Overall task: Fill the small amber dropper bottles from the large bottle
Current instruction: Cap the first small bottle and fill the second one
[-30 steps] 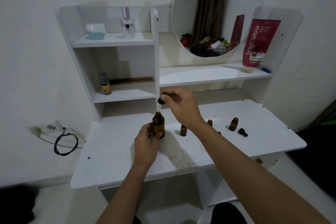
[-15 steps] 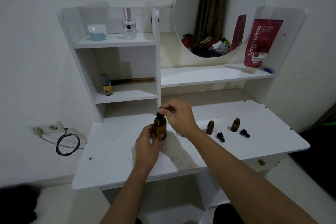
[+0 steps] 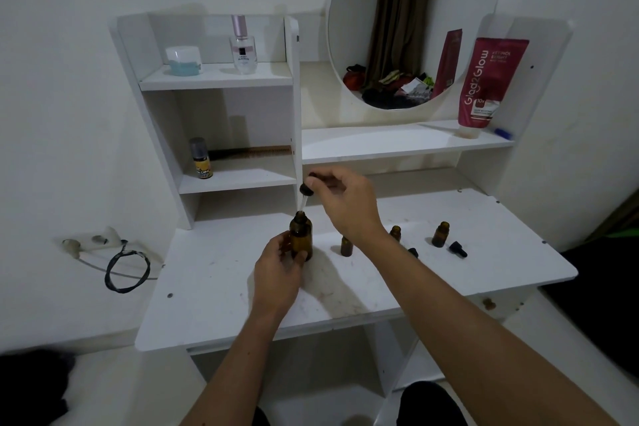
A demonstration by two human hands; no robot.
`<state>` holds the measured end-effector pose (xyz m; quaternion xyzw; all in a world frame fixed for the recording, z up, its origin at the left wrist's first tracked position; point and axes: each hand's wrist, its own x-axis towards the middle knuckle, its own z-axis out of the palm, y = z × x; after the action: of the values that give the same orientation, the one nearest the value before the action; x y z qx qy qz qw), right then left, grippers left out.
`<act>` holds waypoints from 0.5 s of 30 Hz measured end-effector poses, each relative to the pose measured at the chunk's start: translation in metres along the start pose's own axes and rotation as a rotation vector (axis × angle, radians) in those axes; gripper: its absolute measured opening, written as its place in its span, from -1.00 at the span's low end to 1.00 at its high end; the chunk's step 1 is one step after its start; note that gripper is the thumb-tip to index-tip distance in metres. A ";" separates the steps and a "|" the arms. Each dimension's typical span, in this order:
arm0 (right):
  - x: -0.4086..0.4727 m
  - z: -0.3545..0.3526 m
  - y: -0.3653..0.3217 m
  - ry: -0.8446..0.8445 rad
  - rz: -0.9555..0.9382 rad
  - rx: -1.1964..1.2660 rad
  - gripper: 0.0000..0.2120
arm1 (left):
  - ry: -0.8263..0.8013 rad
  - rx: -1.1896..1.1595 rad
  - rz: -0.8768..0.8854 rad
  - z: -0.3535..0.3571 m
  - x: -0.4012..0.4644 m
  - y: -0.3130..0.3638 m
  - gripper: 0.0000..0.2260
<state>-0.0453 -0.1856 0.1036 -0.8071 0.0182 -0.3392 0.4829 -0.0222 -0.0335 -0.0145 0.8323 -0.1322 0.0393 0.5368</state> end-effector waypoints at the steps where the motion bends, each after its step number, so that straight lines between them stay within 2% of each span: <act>1: 0.001 -0.003 -0.004 0.023 -0.022 0.016 -0.84 | 0.000 -0.007 -0.017 -0.001 -0.001 0.001 -0.53; 5: -0.002 -0.021 -0.011 0.103 -0.077 0.053 -0.85 | 0.039 -0.064 -0.026 0.000 -0.008 0.000 -0.42; 9: -0.009 -0.046 -0.007 0.145 -0.054 0.088 -0.83 | 0.171 -0.106 -0.074 0.000 -0.013 0.002 -0.40; 12: -0.014 -0.069 -0.001 0.180 -0.047 0.103 -0.85 | 0.208 -0.147 -0.041 0.006 -0.024 0.007 -0.48; 15: -0.018 -0.094 0.010 0.217 0.002 0.100 -0.86 | 0.150 -0.115 0.028 0.022 -0.039 0.014 -0.62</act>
<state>-0.1096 -0.2563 0.1147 -0.7404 0.0543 -0.4246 0.5182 -0.0647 -0.0517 -0.0190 0.7929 -0.1052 0.1011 0.5917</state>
